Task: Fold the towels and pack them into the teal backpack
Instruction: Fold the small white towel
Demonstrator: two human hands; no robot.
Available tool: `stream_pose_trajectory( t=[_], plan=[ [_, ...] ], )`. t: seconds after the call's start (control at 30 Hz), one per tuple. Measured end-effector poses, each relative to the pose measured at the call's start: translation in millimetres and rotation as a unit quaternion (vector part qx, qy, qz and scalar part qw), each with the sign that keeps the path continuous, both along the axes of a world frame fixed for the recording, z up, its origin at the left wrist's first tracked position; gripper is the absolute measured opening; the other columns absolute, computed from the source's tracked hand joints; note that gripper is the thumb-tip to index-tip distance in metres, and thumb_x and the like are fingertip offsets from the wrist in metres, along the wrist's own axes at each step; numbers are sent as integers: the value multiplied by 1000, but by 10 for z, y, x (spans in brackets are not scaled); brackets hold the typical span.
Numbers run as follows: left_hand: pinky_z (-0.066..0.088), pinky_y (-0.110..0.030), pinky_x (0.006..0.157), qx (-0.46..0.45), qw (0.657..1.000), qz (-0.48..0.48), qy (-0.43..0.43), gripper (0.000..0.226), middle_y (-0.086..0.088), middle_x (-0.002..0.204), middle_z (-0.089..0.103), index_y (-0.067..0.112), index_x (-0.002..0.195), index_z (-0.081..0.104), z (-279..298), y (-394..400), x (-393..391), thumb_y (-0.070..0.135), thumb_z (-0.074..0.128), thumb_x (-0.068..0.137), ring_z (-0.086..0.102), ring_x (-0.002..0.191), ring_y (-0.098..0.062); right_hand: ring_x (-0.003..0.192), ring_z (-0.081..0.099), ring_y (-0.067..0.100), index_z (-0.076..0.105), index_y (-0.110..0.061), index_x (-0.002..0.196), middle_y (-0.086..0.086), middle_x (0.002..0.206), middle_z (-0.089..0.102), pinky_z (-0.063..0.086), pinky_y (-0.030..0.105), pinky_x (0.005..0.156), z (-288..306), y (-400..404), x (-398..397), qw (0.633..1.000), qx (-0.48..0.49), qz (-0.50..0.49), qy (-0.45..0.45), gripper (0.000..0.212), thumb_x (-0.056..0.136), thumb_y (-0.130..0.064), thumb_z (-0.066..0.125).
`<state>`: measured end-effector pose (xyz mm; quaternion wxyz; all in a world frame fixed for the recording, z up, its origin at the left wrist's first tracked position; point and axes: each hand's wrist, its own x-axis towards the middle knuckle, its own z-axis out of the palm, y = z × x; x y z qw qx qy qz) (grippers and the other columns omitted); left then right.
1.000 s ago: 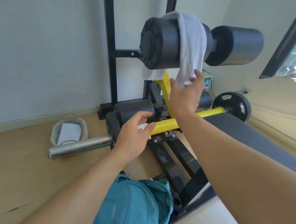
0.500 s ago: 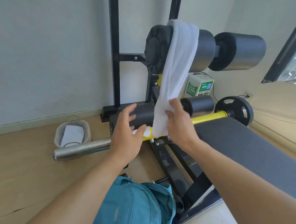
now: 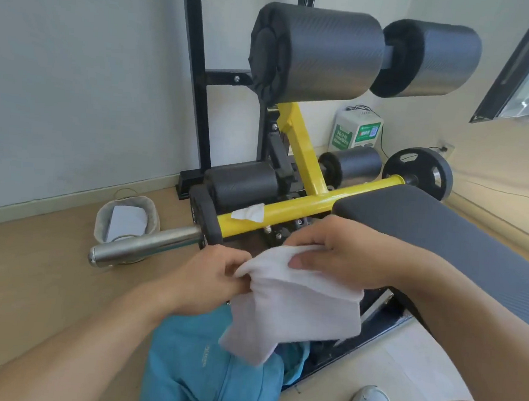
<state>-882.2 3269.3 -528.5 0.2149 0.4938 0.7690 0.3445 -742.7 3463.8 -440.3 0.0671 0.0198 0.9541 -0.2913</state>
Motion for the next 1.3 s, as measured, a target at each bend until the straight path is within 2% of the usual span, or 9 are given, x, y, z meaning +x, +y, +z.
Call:
stream_pose_trajectory(
  t=[0.17, 0.33, 0.5, 0.63, 0.8, 0.9, 1.0, 1.1, 1.3],
  plan=[
    [45, -40, 78, 31, 985, 71, -154, 76, -22, 104, 71, 12, 99, 74, -42, -78, -20, 80, 71, 66, 62, 83, -24, 65, 61, -9, 77, -37, 109, -31, 68, 67, 43, 8, 61, -167, 96, -46, 995, 4, -82, 64, 27, 104, -22, 55],
    [44, -34, 76, 19, 978, 99, -184, 81, -10, 90, 74, 4, 95, 73, 7, -78, -9, 78, 73, 61, 62, 77, -16, 64, 62, -2, 78, -34, 93, -19, 70, 70, 47, 15, 62, -311, 158, -108, 969, -75, -150, 179, 20, 101, -29, 61],
    [45, -32, 73, -23, 972, 102, -212, 55, -3, 80, 72, 18, 80, 77, 60, -57, -28, 71, 79, 68, 61, 72, -13, 69, 59, 8, 74, -28, 81, -13, 70, 65, 47, 26, 68, -332, 149, -188, 857, -302, -284, 306, 20, 99, -31, 65],
    [55, -34, 78, -125, 972, 112, -163, 38, 4, 78, 77, 26, 77, 78, 66, -116, -103, 63, 82, 71, 74, 78, -18, 64, 57, -8, 71, -36, 78, -23, 67, 65, 45, 13, 62, -325, 254, -197, 794, -253, -418, 361, 18, 95, -38, 65],
    [40, -29, 62, -197, 965, 159, -74, 45, 7, 63, 60, 20, 65, 63, 2, -164, -135, 61, 78, 78, 54, 62, -15, 79, 58, -8, 69, -35, 92, -22, 83, 66, 41, 13, 64, -351, 295, -179, 810, -129, -438, 369, 11, 97, -40, 61],
    [33, -29, 58, -130, 968, 209, -40, 57, 8, 50, 47, 21, 49, 46, -65, -120, -122, 61, 71, 81, 41, 54, -15, 85, 61, -3, 72, -33, 93, -19, 87, 69, 45, 18, 71, -362, 236, -198, 898, -80, -329, 280, 11, 94, -42, 66],
    [39, -30, 57, -73, 979, 189, -6, 45, -5, 56, 61, 10, 61, 64, -28, -38, -39, 43, 67, 90, 48, 56, -13, 104, 60, 0, 67, -44, 116, -24, 109, 67, 46, 18, 84, -452, 19, -216, 989, -6, -125, 76, 39, 79, -54, 79],
    [47, -33, 63, -25, 992, 123, -28, 17, -14, 80, 74, 13, 79, 75, 51, -18, 44, 20, 65, 91, 59, 66, -15, 111, 55, 9, 54, -43, 139, -18, 122, 62, 43, 20, 84, -605, -155, -247, 996, 63, -41, -38, 64, 81, -58, 76],
    [56, -50, 84, -85, 983, 88, -136, 43, -6, 96, 77, 16, 94, 74, -39, -91, -45, 45, 80, 62, 72, 91, -29, 83, 63, 15, 71, -24, 95, -4, 87, 69, 48, 27, 66, -596, -21, -312, 977, -86, -186, 64, 15, 101, -30, 58]
  ],
)
